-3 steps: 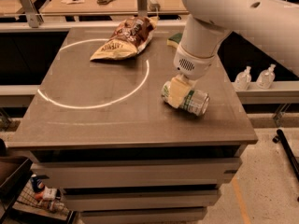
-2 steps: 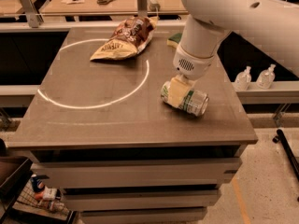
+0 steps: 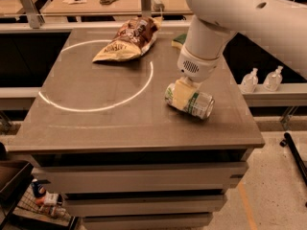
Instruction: Place 7up can upright
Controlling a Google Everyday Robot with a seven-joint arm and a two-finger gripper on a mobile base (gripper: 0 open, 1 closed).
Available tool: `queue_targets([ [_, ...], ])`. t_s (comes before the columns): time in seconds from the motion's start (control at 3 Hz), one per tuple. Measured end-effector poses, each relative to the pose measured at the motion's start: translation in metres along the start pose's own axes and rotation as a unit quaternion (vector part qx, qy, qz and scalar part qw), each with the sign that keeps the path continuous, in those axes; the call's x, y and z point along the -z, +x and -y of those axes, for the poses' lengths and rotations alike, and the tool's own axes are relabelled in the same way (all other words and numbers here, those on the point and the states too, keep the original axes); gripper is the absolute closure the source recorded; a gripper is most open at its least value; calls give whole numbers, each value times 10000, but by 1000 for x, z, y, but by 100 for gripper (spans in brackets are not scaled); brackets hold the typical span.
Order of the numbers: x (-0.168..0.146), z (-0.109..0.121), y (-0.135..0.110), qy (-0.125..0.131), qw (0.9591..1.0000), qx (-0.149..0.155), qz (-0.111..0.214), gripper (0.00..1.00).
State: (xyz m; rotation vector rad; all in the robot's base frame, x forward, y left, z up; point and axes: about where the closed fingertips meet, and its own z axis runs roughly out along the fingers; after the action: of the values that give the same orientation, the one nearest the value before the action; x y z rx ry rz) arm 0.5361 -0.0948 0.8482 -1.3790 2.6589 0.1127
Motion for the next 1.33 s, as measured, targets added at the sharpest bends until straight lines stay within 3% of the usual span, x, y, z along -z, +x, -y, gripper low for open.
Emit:
queue_targets([
  [0.67, 39, 6, 11, 63, 9986, 25, 516, 100],
  [1.0, 64, 10, 20, -13, 9935, 103, 1137, 100],
  [1.33, 91, 10, 25, -128, 9825, 305, 1835, 100],
])
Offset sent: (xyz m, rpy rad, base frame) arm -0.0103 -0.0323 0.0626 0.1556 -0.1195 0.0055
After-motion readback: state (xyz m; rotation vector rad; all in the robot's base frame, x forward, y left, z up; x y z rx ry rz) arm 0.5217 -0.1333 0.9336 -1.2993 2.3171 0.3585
